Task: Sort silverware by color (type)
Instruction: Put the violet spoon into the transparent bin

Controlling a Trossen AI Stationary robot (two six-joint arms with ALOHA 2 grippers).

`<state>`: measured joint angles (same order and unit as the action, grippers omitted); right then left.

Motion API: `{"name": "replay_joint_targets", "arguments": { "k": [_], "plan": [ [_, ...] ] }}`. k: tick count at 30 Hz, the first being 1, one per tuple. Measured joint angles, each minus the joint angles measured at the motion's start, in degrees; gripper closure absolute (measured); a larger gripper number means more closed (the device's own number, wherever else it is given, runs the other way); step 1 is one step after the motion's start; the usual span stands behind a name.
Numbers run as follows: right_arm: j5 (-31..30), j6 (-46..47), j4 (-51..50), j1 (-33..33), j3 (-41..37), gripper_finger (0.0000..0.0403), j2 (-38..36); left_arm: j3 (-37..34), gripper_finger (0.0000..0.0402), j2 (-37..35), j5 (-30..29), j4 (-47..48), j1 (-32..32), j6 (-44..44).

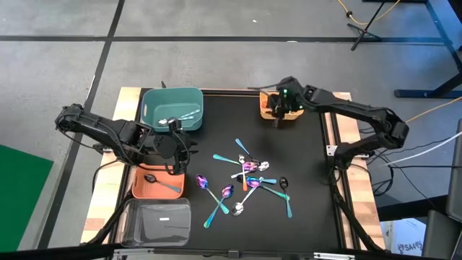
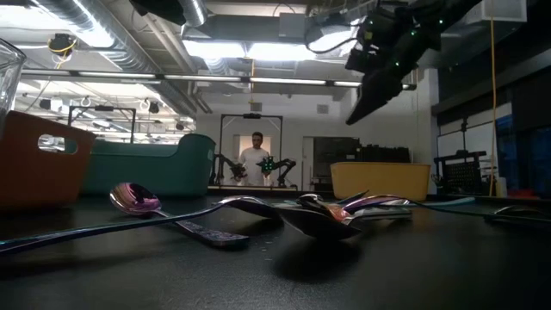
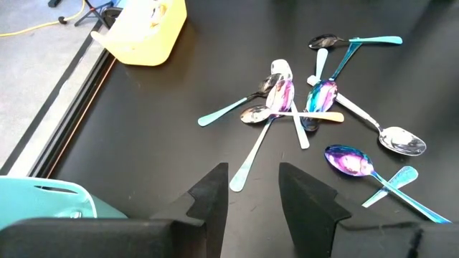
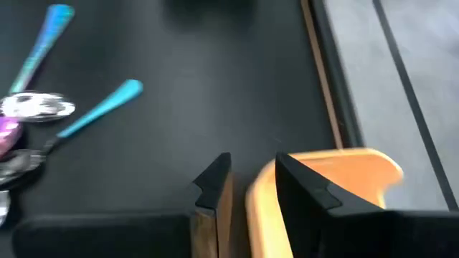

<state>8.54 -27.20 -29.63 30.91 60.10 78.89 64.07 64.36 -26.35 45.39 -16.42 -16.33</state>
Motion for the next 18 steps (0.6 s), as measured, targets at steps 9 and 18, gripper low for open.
{"name": "replay_joint_targets", "arguments": {
  "k": [9,18],
  "plan": [
    [-0.1,2.2,0.3,-9.0,0.0,0.0306,0.0,0.0,0.0283,0.0,0.0,0.0,0.0,0.0],
    [-0.2,3.1,5.7,-14.3,0.0,0.0306,0.0,0.0,0.0283,0.0,0.0,0.0,0.0,0.0]
  ]
}}
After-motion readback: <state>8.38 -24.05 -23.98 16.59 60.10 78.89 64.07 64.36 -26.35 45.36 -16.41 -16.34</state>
